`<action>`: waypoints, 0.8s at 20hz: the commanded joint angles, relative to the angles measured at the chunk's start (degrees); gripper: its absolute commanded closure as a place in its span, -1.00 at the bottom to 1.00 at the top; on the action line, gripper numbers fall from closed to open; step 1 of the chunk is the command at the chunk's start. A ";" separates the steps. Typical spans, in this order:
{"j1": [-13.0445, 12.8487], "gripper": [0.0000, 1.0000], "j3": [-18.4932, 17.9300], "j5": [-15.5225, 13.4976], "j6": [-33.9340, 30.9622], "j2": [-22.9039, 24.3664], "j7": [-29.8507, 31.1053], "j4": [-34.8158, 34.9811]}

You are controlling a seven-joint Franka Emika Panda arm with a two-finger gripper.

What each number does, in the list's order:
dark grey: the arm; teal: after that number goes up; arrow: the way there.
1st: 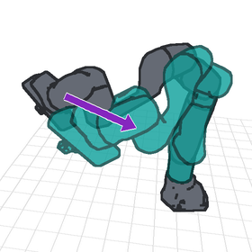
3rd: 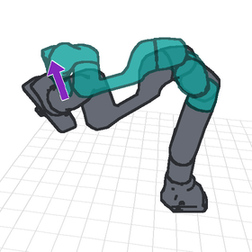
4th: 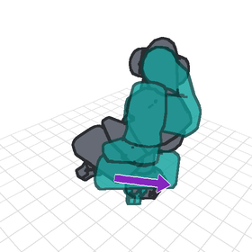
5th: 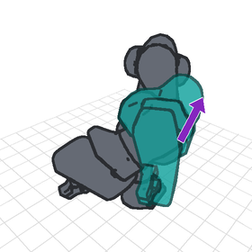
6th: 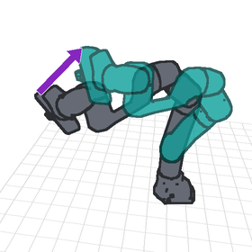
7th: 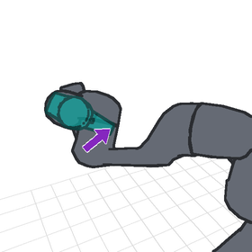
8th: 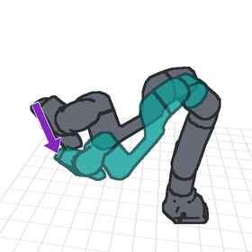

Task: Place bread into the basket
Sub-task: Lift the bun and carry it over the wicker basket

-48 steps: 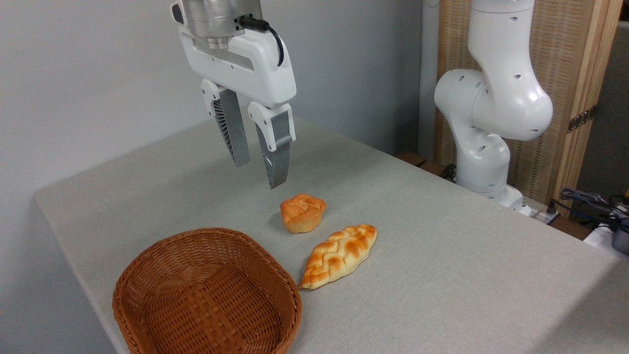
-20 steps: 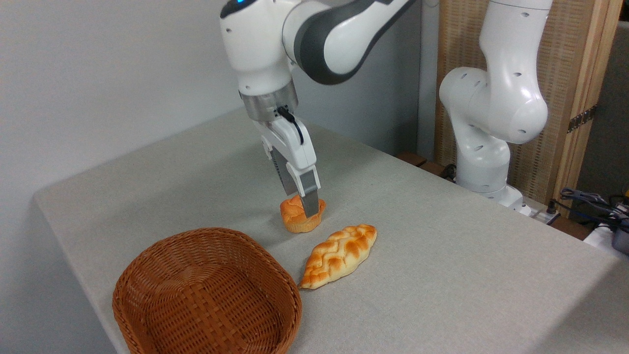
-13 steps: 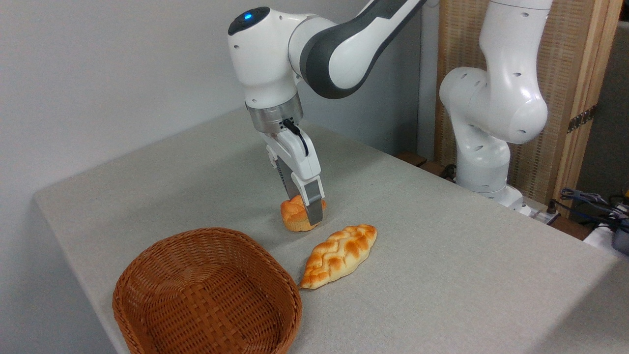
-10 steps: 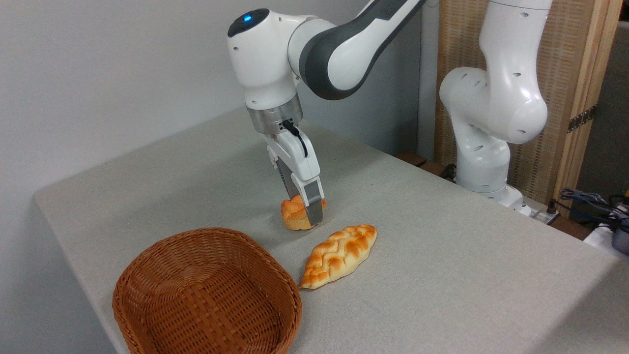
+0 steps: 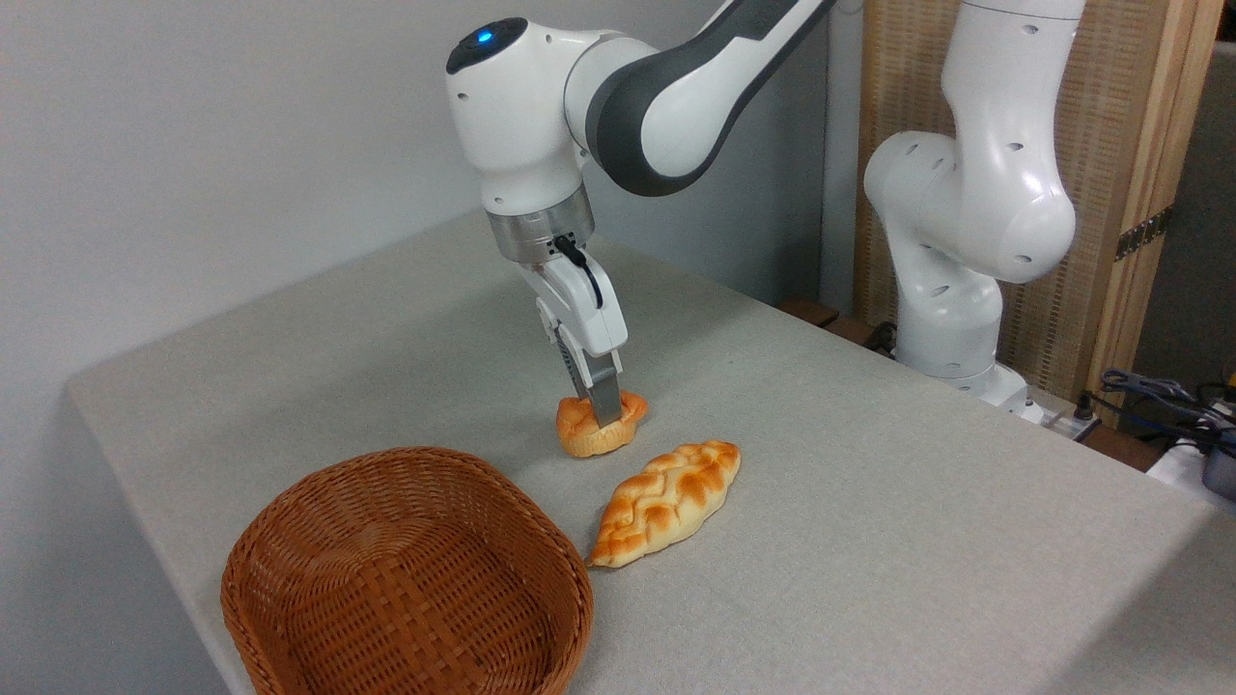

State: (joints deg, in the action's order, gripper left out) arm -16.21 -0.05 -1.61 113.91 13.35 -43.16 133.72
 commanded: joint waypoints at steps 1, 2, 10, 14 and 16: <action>-0.23 0.55 -0.74 0.46 -7.26 -0.51 -0.96 -5.72; -0.23 0.55 -1.09 0.72 -11.39 -1.91 -1.05 -9.32; 0.74 0.43 -7.15 -3.31 -20.48 -15.88 -2.10 -37.45; 3.19 0.36 -7.25 -5.59 -12.25 -21.69 -2.46 -41.52; 4.16 0.33 -7.25 -6.04 -8.55 -23.44 -2.63 -41.52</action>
State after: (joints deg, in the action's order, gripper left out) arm -13.46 -6.91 -5.62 101.19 -6.37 -44.53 94.44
